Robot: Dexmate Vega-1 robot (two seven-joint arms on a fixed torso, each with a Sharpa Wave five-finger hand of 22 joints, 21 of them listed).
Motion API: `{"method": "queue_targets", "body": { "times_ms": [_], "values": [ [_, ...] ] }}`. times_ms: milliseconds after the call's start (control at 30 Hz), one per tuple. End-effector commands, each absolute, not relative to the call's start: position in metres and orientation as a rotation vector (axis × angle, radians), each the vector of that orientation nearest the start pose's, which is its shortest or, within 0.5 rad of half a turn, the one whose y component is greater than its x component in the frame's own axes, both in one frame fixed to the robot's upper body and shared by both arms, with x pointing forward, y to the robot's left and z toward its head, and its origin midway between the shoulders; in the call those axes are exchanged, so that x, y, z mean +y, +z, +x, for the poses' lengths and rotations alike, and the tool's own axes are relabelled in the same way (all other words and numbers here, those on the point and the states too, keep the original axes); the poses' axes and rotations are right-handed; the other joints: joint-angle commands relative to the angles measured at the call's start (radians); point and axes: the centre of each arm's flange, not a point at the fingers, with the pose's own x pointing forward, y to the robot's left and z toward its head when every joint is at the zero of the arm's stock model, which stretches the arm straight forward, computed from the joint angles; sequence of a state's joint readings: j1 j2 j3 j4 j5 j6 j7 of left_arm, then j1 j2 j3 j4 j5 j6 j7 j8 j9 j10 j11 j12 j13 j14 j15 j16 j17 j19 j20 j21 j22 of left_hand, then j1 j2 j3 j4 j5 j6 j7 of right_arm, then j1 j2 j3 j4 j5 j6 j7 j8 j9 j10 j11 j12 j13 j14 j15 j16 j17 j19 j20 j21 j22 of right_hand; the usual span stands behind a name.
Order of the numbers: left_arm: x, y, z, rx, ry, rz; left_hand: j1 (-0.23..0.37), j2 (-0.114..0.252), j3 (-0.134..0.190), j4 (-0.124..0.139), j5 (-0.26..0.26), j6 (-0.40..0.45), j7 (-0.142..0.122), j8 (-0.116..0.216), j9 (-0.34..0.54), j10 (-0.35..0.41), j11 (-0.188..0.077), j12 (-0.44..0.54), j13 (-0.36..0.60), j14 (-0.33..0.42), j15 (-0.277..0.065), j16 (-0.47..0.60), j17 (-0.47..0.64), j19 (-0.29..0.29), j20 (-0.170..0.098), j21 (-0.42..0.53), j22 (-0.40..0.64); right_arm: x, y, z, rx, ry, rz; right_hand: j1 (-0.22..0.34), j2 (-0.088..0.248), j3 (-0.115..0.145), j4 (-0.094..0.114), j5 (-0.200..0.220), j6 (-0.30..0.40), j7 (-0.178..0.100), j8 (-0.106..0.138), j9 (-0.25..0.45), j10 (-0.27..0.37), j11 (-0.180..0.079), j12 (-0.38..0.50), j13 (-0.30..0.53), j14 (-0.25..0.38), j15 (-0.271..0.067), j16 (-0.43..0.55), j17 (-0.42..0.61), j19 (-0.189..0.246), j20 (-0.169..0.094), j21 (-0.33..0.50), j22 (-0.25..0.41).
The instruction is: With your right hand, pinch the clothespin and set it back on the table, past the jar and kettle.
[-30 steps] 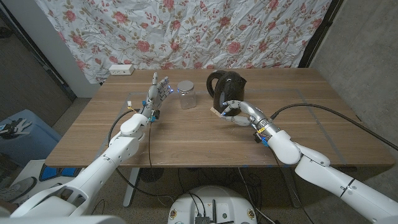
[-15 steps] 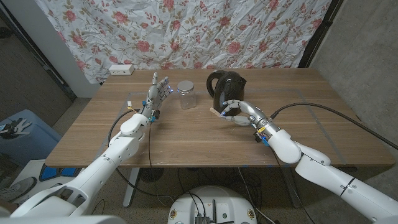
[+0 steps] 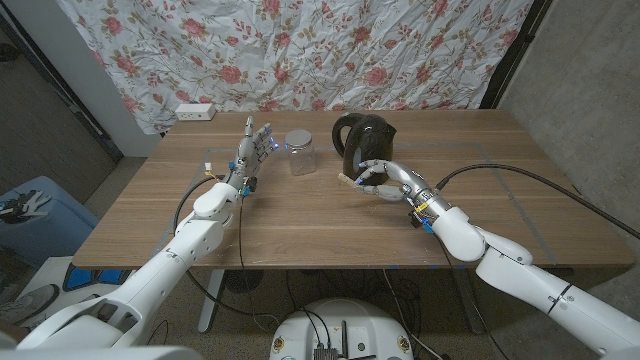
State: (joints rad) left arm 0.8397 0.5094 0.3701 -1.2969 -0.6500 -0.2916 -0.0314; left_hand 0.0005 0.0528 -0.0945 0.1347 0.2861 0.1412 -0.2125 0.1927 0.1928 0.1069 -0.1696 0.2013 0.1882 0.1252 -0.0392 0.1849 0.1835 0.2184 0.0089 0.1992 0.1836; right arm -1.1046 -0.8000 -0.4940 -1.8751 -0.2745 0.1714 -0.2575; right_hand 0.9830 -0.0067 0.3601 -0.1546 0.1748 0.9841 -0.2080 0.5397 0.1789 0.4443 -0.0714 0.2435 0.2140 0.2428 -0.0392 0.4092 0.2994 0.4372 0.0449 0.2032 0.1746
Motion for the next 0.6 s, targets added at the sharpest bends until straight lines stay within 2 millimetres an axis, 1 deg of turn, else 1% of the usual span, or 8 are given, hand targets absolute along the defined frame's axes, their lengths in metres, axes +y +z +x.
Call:
{"method": "queue_targets", "body": {
  "times_ms": [33, 167, 600],
  "values": [
    [0.2905, -0.0279, 0.6531, -0.593, -0.207, -0.042, 0.003, 0.008, 0.001, 0.006, 0.004, 0.000, -0.009, 0.006, 0.005, 0.003, -0.006, 0.006, 0.002, 0.008, -0.007, 0.005, 0.004, 0.008, 0.001, 0.007, 0.002, -0.1888, -0.0636, 0.5261, -0.857, 0.220, -0.962, -0.012, -0.002, -0.004, 0.002, 0.001, -0.008, 0.001, -0.006, 0.004, -0.007, -0.002, -0.004, 0.002, 0.000, -0.017, -0.006, 0.005, 0.003, 0.010, -0.004, 0.001],
    [0.2905, -0.0279, 0.6531, -0.593, -0.207, -0.042, 0.003, 0.008, 0.001, 0.006, 0.004, 0.000, -0.009, 0.006, 0.005, 0.003, -0.006, 0.006, 0.002, 0.008, -0.007, 0.005, 0.004, 0.008, 0.001, 0.007, 0.002, -0.1888, -0.0632, 0.5266, -0.856, 0.224, -0.964, -0.015, -0.003, -0.007, 0.003, 0.001, -0.011, -0.001, -0.010, 0.005, -0.010, -0.004, -0.006, 0.002, -0.003, -0.012, -0.007, 0.005, 0.002, 0.011, -0.004, 0.001],
    [0.2905, -0.0278, 0.6530, -0.593, -0.207, -0.041, 0.003, 0.008, 0.001, 0.006, 0.004, 0.000, -0.009, 0.006, 0.005, 0.003, -0.007, 0.006, 0.002, 0.008, -0.007, 0.005, 0.004, 0.008, 0.000, 0.007, 0.002, -0.1884, -0.0603, 0.5283, -0.855, 0.235, -0.975, -0.026, -0.007, -0.015, 0.006, 0.002, -0.023, -0.005, -0.021, 0.007, -0.019, 0.003, -0.011, 0.002, -0.012, -0.004, -0.013, 0.005, -0.003, 0.015, -0.005, 0.001]
  ]
}}
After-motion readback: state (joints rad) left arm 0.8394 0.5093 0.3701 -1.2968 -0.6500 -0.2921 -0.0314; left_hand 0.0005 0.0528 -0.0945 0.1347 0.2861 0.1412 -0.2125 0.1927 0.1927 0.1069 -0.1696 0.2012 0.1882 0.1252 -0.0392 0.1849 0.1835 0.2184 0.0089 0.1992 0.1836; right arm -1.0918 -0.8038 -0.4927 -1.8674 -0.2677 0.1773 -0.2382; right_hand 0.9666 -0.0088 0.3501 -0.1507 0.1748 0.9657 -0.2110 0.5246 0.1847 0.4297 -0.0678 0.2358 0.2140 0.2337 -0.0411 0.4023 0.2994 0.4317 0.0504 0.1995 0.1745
